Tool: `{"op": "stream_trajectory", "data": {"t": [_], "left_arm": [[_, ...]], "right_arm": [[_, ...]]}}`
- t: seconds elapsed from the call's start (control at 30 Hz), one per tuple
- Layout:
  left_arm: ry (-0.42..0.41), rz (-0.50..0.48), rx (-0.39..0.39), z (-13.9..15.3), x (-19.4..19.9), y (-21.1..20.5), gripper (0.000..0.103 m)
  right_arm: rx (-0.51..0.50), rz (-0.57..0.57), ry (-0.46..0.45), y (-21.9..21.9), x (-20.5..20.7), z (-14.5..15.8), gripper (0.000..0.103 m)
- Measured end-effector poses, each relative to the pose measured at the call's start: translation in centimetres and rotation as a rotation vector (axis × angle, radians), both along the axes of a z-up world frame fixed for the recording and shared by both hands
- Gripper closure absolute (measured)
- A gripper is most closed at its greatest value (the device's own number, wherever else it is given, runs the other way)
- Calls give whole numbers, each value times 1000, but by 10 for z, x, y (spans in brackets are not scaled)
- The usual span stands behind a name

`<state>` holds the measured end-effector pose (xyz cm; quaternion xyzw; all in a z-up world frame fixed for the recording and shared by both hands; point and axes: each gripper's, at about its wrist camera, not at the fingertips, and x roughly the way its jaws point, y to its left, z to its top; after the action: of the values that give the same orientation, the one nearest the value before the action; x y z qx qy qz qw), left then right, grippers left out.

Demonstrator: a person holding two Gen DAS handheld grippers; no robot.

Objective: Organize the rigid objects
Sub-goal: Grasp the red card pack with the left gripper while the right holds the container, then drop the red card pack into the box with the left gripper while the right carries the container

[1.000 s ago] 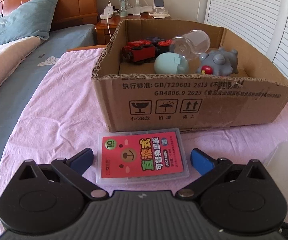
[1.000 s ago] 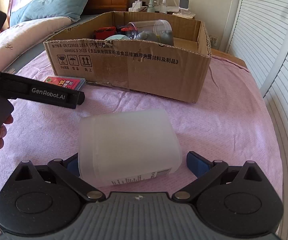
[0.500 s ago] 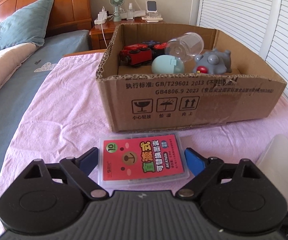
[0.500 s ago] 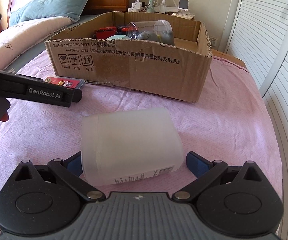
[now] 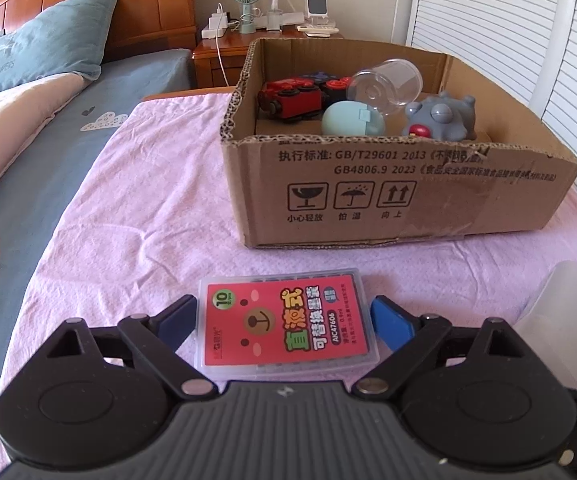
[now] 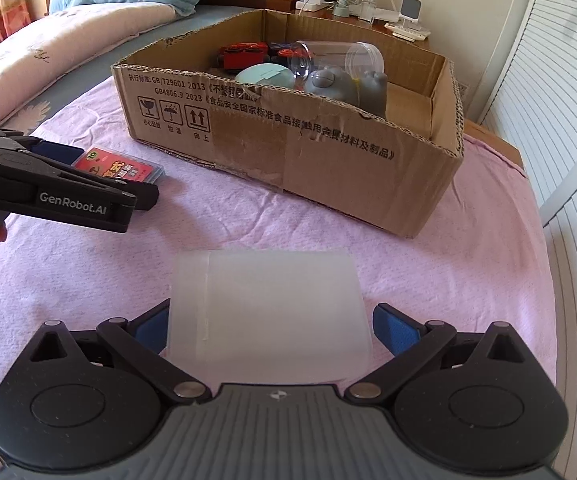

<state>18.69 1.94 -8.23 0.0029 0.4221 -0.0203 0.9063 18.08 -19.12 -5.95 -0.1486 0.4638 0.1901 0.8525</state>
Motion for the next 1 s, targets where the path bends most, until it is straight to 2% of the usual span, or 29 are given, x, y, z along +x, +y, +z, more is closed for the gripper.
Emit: {"op": "stream_trajectory", "data": {"t": [0.1,0.43,0.63,0.73,0.9,1.0], "left_arm": [[6,-23,-3,1,1,2,12],[23,-174,40,15,-14,6,13],[23,-246,26,38,-27,10,13],[-5,-271,20,56,-28,10,13],[-87,-290,56,84,-17,2,13],[-128,-297,33,97,-1,-5,13]], "right_arm": [[-3,13,24,1,1,1,15],[13,54,23,-5,-3,13,17],[18,75,4,-9,-9,25,17],[32,87,-16,-12,-10,36,17],[25,72,-111,-17,-3,63,17],[46,54,-152,-21,7,79,17]]}}
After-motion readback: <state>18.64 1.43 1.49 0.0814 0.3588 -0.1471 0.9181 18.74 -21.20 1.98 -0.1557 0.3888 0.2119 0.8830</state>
